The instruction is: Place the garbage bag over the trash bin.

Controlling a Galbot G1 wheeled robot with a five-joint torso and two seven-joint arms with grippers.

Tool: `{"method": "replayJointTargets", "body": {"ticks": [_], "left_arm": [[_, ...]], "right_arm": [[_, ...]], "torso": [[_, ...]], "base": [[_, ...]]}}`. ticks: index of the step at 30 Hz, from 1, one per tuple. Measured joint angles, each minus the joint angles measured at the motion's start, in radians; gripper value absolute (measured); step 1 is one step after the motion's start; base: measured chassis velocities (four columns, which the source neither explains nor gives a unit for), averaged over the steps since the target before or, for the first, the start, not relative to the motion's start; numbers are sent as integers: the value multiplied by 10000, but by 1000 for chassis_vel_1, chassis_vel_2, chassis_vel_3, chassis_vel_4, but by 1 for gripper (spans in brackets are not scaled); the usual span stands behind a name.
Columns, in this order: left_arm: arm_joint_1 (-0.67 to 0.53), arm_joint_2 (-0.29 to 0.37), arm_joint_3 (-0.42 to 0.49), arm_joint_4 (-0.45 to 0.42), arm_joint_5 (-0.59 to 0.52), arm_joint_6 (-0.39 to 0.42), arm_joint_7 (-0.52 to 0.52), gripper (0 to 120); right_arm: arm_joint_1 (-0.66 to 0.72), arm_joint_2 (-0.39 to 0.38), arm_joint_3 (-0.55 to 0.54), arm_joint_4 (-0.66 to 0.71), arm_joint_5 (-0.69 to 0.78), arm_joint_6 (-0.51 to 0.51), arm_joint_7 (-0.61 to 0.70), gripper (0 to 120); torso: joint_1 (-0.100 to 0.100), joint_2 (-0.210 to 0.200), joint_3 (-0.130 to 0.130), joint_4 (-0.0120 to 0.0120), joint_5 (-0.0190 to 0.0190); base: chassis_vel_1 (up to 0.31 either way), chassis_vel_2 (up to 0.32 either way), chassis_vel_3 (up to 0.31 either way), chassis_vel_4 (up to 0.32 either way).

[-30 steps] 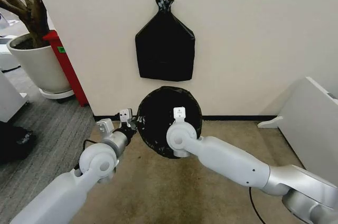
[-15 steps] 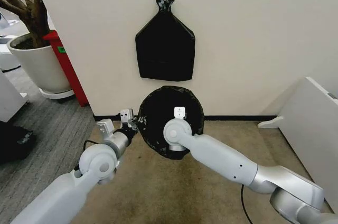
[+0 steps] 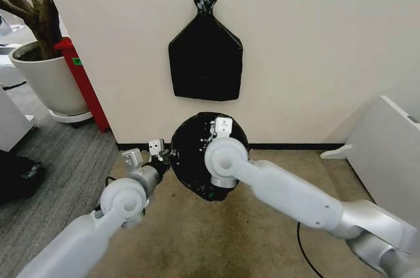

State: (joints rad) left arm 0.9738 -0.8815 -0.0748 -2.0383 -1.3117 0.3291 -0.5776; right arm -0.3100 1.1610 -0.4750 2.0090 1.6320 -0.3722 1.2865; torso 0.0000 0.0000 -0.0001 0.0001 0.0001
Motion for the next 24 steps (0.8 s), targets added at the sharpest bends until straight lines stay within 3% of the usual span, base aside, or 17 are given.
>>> {"method": "replayJointTargets", "body": {"ticks": [5,6,10,13,14,18,21,24], "left_arm": [[-356,-156,20,68,-1142,681,-1568,0],[-356,-156,20,68,-1142,681,-1568,0],[-660,-236,19,77,-2361,1133,-2548,0],[-824,-290,14,121,-3010,1331,-2959,0],[-824,-290,14,121,-3010,1331,-2959,0],[-1054,-346,12,122,-3933,1744,-3636,0],[-1143,-356,21,126,-4110,1861,-3871,0],[-1348,-359,105,178,-4271,2031,-4245,0]], "right_arm": [[-1067,-1272,1275,1574,-1421,228,-2799,0],[-1067,-1272,1275,1574,-1421,228,-2799,0],[-2271,-2903,2043,1502,-4671,672,-5342,0],[-3678,-3907,2929,1088,-6934,1651,-6975,0],[-3678,-3907,2929,1088,-6934,1651,-6975,0],[-6754,-4392,5264,923,-8781,2657,-8246,0],[-7473,-4398,5847,908,-9060,2885,-8420,0],[-9128,-4120,7227,762,-9865,3268,-8917,0]], "torso": [[0,0,-1,-2,3],[0,0,-1,-2,3],[0,1,-1,-5,0],[0,0,0,-2,4],[0,0,0,-2,4],[0,1,-1,-5,7],[0,1,-1,-6,4],[0,0,0,-3,5]], "base": [[0,0,0,0],[0,0,0,0],[0,0,0,0],[0,0,0,0],[0,0,0,0],[0,0,0,0],[0,0,0,0],[0,0,0,0]]}}
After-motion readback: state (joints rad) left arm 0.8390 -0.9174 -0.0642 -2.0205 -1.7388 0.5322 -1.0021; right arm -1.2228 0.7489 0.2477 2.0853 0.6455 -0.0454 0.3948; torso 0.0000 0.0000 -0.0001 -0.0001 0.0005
